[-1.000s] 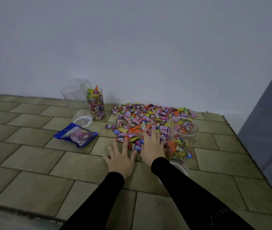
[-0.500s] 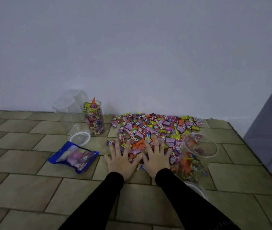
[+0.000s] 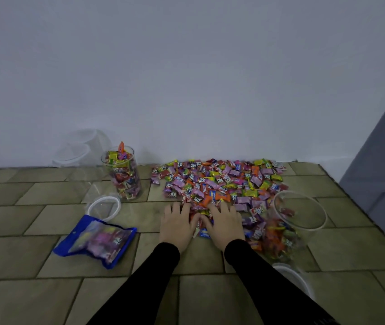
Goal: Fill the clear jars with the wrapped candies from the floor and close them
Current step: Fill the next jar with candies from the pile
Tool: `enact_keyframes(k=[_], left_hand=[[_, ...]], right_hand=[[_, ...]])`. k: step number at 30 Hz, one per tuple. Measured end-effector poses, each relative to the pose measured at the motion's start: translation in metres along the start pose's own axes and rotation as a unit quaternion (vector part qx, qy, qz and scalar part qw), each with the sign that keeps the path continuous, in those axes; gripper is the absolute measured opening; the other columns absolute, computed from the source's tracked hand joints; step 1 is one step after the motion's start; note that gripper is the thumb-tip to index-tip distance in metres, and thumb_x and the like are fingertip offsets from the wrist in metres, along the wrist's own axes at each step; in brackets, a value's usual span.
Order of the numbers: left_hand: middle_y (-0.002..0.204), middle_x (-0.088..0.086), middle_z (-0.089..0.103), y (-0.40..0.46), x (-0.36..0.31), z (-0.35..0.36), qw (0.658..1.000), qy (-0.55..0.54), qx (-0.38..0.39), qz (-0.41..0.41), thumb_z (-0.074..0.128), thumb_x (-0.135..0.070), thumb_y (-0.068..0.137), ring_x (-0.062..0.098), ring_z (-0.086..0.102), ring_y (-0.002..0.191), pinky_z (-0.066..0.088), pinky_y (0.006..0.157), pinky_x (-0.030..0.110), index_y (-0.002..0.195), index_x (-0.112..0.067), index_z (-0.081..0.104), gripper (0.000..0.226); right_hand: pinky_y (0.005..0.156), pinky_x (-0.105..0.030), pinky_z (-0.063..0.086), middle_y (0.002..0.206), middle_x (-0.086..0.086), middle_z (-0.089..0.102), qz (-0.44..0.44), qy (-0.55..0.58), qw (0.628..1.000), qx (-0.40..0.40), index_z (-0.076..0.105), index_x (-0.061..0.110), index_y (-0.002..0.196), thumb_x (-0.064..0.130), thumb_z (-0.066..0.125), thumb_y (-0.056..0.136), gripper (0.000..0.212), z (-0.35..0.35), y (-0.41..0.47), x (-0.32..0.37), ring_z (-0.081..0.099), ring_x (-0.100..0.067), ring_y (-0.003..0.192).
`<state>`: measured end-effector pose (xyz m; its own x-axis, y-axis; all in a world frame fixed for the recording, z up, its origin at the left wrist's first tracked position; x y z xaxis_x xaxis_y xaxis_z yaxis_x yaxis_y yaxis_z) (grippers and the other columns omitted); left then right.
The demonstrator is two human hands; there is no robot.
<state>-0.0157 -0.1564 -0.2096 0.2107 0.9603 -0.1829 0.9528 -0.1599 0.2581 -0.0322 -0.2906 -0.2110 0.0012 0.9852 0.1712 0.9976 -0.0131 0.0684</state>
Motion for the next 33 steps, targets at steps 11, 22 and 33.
enact_keyframes(k=[11, 22, 33], left_hand=[[0.106, 0.007, 0.061, 0.003, -0.006, 0.001, 0.999, -0.013, 0.023, 0.036, 0.035, -0.037, 0.103, 0.027, 0.056, 0.097, 0.037, 0.075, 0.032, 0.112, -0.013, 0.053, 0.032], [0.091, 0.0, 0.061, -0.001, -0.012, -0.025, 0.969, -0.245, -0.016, -0.02, 0.044, -0.035, 0.101, 0.013, 0.052, 0.077, 0.026, 0.058, 0.023, 0.103, -0.017, 0.052, 0.02], [0.077, 0.003, 0.057, 0.009, -0.028, -0.064, 0.912, -0.385, -0.101, -0.099, 0.044, -0.042, 0.1, 0.018, 0.053, 0.071, 0.041, 0.062, 0.033, 0.092, -0.012, 0.052, 0.032]], right_hand=[[0.091, -0.042, 0.037, 0.095, -0.004, 0.067, 0.018, 0.095, 0.995, 0.014, 0.039, 0.025, 0.133, 0.045, 0.026, 0.103, 0.038, -0.01, 0.005, -0.001, 0.06, -0.029, 0.094], [0.053, -0.028, 0.04, 0.073, 0.002, 0.06, 0.015, 0.226, 0.969, -0.095, 0.043, 0.024, 0.134, 0.04, 0.035, 0.102, 0.036, -0.056, 0.004, 0.009, 0.057, -0.017, 0.066], [0.06, -0.032, 0.043, 0.08, 0.001, 0.058, -0.025, 0.27, 0.948, -0.168, 0.042, 0.024, 0.131, 0.041, 0.036, 0.102, 0.034, -0.121, 0.002, 0.017, 0.058, -0.02, 0.074]])
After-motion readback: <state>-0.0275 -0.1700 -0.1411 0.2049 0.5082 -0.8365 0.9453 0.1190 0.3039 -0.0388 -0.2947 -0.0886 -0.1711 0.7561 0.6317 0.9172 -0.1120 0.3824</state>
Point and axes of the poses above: each hand's wrist, its own y-axis towards the middle knuckle, its own z-axis out of the palm, x = y × z, the point moved 5 cm from there along y, towards the middle knuckle
